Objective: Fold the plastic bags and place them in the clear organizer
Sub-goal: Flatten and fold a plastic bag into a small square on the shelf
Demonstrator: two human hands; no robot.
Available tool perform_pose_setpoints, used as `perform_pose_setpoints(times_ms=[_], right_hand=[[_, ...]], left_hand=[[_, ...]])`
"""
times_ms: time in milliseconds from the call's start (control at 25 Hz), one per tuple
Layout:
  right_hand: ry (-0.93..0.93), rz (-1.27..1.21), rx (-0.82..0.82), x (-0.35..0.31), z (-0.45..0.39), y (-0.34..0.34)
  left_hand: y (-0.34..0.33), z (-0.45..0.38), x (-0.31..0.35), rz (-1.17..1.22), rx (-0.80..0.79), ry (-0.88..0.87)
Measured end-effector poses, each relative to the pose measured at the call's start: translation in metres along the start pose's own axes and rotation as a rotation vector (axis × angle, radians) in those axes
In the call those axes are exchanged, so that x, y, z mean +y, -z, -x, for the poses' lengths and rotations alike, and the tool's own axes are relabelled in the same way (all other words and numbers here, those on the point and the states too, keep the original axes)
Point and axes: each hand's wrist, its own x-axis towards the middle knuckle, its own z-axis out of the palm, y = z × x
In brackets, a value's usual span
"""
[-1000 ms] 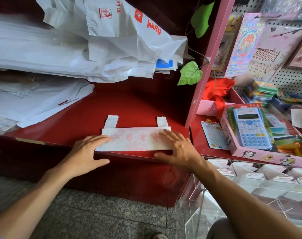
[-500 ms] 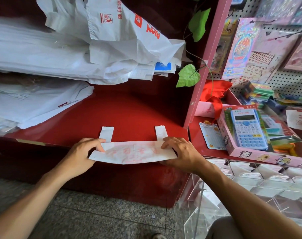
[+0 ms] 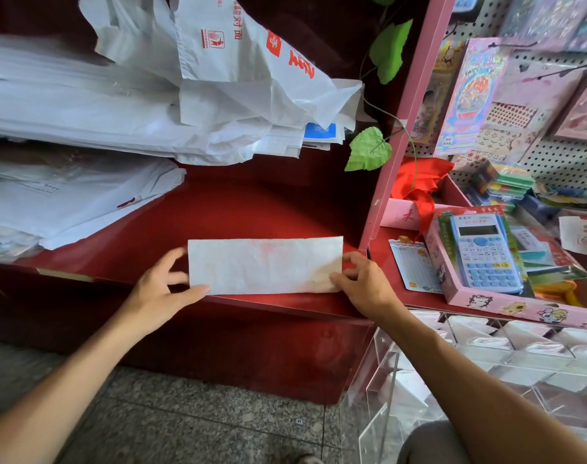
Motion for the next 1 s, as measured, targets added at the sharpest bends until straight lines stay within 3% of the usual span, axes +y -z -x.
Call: perform_pose_setpoints(times_ms=[200,480,640,720,800,880,1000], right_hand=[[-0.037,0.042,0.073,-0.007,-0.003,-0.004],[0.15,0.262,-0.012,0.002,-0.003,-0.003],[0.211,0.522,0.176,-0.003,0.001,-0.004],[0.313,0.582,0.286,-0.025,0.006,-0.015],[0.393,0.635,0.216,-0.048,0.004,-0.039],[0.365,0.658,0.076,-0.063,-0.001,-0.06],[0.303,0.591,0.04,-0.061,-0.012,-0.064]], left_hand=[[-0.004,0.0,-0.003,-0.016,-0.055,-0.117],[-0.003,-0.012,-0.017,-0.219,-0.116,-0.166],[-0.011,-0.011,-0.006,-0.339,0.087,-0.236],[-0.027,-0.014,0.011,-0.458,0.216,-0.371],[-0.055,-0.015,0.031,-0.547,0.21,-0.485],[-0.077,-0.018,0.046,-0.608,0.192,-0.442],[-0.064,-0.02,0.059,-0.656,0.202,-0.133]])
